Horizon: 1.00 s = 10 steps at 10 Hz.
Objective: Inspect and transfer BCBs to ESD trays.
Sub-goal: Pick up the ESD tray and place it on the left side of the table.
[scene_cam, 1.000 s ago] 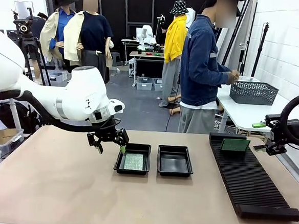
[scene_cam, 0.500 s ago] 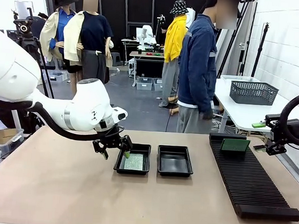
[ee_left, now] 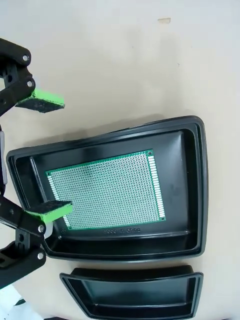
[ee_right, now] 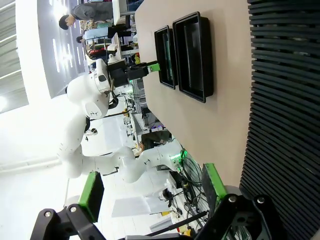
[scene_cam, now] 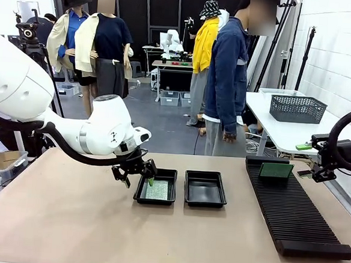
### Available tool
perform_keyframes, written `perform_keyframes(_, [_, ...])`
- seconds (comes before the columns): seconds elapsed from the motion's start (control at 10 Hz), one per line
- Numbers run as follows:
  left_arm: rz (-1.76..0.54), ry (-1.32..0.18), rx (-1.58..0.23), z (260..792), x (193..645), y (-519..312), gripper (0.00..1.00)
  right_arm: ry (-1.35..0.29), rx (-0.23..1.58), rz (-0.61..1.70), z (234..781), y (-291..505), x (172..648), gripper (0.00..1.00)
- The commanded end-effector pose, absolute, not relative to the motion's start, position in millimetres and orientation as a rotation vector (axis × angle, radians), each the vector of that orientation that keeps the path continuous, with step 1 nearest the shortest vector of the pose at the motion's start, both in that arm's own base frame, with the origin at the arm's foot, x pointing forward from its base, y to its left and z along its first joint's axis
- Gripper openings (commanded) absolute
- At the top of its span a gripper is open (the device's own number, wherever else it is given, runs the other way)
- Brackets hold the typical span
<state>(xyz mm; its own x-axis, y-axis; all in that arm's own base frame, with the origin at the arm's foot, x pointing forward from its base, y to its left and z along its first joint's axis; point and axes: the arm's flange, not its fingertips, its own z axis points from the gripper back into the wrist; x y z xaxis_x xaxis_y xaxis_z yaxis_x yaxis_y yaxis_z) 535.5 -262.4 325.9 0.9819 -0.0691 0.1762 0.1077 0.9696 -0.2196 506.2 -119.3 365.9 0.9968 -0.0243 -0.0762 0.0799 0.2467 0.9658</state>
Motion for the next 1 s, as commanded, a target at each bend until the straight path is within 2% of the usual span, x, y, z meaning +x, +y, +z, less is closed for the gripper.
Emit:
perform_keyframes(0.0, [-0.049,-0.162,-0.221,325.4,538.8,-266.3,0.53,0.053,1.312,-0.066,366.6,-117.7,505.7,1.00])
perform_keyframes(0.2, [-0.040,-0.148,-0.223,320.3,538.8,-263.6,0.13,0.053,1.312,-0.066,366.6,-117.7,505.7,1.00])
perform_keyframes(0.3, [-0.040,-0.147,-0.225,320.3,538.6,-262.8,0.00,0.053,1.312,-0.066,366.6,-117.7,505.7,1.00])
perform_keyframes(0.9, [-0.066,-0.142,-0.225,317.1,536.7,-257.7,0.00,0.053,1.312,-0.066,366.6,-117.7,505.7,1.00])
